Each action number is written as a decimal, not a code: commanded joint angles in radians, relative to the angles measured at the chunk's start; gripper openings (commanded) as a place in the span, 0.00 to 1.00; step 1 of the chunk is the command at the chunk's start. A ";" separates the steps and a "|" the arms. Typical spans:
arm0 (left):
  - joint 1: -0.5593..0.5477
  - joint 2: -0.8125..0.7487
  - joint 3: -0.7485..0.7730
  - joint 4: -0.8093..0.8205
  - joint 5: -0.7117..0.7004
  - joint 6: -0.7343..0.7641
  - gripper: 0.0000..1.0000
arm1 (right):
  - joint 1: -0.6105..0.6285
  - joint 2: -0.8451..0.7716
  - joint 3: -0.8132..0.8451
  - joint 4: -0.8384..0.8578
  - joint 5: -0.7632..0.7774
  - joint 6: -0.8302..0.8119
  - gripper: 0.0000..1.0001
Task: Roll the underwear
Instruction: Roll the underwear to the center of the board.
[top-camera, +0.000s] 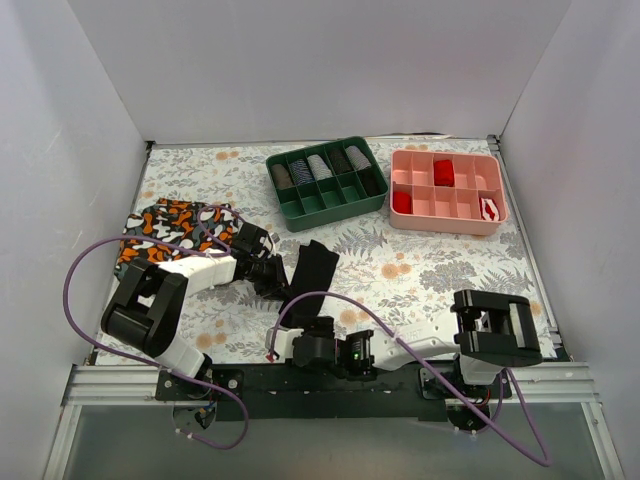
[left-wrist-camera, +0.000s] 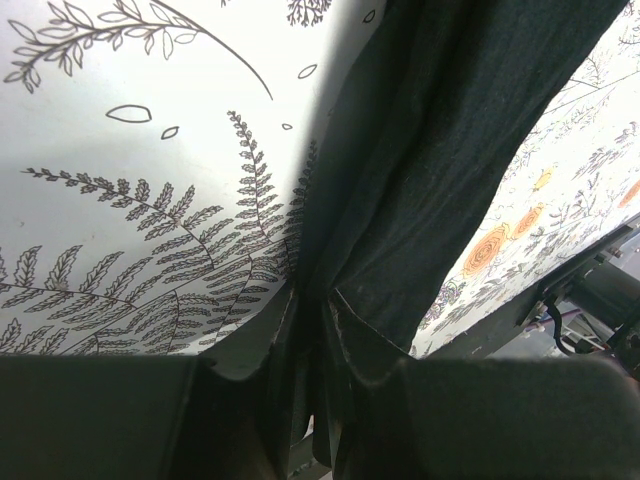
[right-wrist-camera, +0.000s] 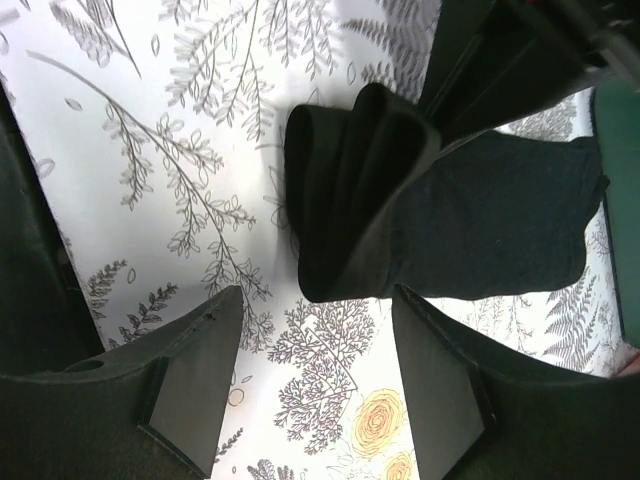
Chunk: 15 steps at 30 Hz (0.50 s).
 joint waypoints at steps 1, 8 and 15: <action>0.007 0.019 -0.010 -0.055 -0.093 0.031 0.14 | 0.005 0.029 0.022 0.025 0.038 -0.033 0.70; 0.007 0.014 -0.012 -0.055 -0.090 0.029 0.14 | 0.003 0.107 0.011 0.144 0.110 -0.096 0.69; 0.007 0.013 -0.012 -0.053 -0.086 0.031 0.14 | 0.002 0.141 -0.019 0.227 0.143 -0.121 0.64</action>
